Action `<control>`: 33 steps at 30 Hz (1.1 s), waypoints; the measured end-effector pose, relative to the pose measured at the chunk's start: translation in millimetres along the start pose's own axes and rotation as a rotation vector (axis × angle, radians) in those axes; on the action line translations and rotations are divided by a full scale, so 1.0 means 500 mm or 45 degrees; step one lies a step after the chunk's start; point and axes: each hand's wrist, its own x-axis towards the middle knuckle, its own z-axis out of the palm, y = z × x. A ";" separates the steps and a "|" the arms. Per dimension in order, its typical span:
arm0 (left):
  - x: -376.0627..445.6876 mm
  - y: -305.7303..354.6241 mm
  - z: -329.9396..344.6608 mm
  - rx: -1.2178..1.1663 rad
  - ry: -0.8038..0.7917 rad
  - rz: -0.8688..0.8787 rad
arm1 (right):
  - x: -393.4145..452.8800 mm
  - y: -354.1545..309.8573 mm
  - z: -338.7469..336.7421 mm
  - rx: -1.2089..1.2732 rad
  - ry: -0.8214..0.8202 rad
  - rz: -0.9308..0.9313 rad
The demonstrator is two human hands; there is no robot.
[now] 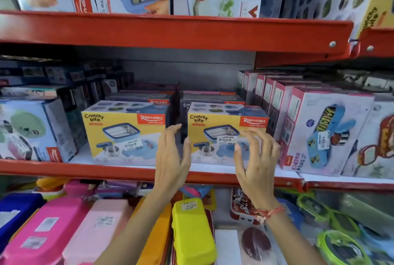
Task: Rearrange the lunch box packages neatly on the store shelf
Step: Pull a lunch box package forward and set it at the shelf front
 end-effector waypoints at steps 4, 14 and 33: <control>-0.013 -0.004 0.025 -0.098 -0.028 -0.255 | -0.019 0.019 0.001 0.223 0.055 0.270; 0.043 0.032 0.011 -0.767 -0.118 -0.781 | 0.076 0.036 -0.043 1.145 -0.196 1.225; 0.091 0.087 -0.111 -0.856 -0.009 -0.726 | 0.176 0.044 -0.114 1.485 -0.216 1.045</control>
